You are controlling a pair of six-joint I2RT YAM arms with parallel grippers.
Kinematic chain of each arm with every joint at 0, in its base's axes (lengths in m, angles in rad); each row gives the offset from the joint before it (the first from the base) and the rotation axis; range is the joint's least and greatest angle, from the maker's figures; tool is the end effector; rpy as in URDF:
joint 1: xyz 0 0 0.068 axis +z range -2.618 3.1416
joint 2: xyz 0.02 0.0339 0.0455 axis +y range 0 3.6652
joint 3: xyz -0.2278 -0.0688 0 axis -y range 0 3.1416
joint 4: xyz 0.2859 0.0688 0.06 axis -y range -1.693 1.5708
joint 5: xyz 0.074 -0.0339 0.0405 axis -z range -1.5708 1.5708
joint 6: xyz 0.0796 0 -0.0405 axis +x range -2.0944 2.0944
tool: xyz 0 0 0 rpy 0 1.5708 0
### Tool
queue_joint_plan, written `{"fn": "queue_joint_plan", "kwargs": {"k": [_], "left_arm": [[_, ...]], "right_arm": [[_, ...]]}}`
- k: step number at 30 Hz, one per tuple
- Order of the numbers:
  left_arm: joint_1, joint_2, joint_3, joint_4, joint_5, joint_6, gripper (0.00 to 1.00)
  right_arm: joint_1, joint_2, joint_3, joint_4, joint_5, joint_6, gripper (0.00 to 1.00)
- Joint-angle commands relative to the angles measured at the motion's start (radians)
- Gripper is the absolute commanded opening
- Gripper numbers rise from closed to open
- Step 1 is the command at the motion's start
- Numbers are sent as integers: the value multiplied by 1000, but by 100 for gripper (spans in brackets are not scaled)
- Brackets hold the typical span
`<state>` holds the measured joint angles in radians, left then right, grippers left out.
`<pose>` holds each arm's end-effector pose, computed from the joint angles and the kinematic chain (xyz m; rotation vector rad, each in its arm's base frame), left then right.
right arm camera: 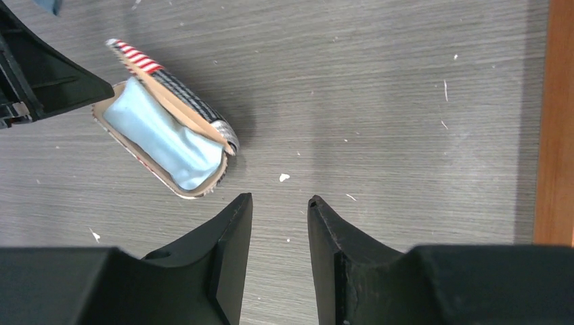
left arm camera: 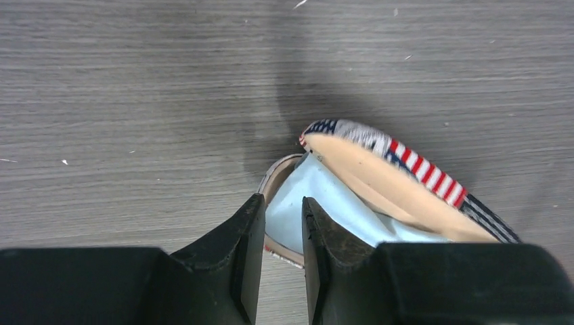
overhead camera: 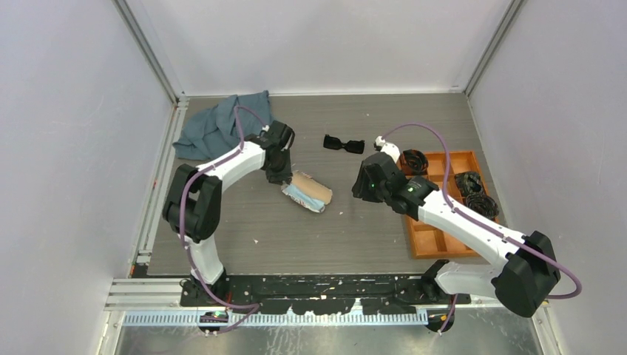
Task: Organize the sunglasses
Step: Adjust the sunglasses case at the center of the board.
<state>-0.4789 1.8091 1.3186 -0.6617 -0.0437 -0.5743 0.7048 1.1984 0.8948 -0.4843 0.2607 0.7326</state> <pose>0.3714 -0.1889 0.1128 -0.1438 2.7443 -0.2414 0.2680 0.2010 0.1905 0.1604 2.3564 0.4082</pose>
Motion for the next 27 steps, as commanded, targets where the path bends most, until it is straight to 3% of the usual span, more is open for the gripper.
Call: {"fn": "queue_joint_plan", "kwargs": {"k": [1,10,19,27], "left_arm": [[3,-3,-2,-29,68,13,28],[-37,-140,-139,-2,97,-48,28],[-80,-290,-151,-42,115,-65,31],[-92,-430,-171,-63,-19,-65,33]], "right_arm": [[-2,-25,-21,-6,28,10,42],[-2,-11,-21,-5,38,5,42],[-10,-6,11,-37,90,-20,45],[-27,-3,39,-61,101,-42,46]]}}
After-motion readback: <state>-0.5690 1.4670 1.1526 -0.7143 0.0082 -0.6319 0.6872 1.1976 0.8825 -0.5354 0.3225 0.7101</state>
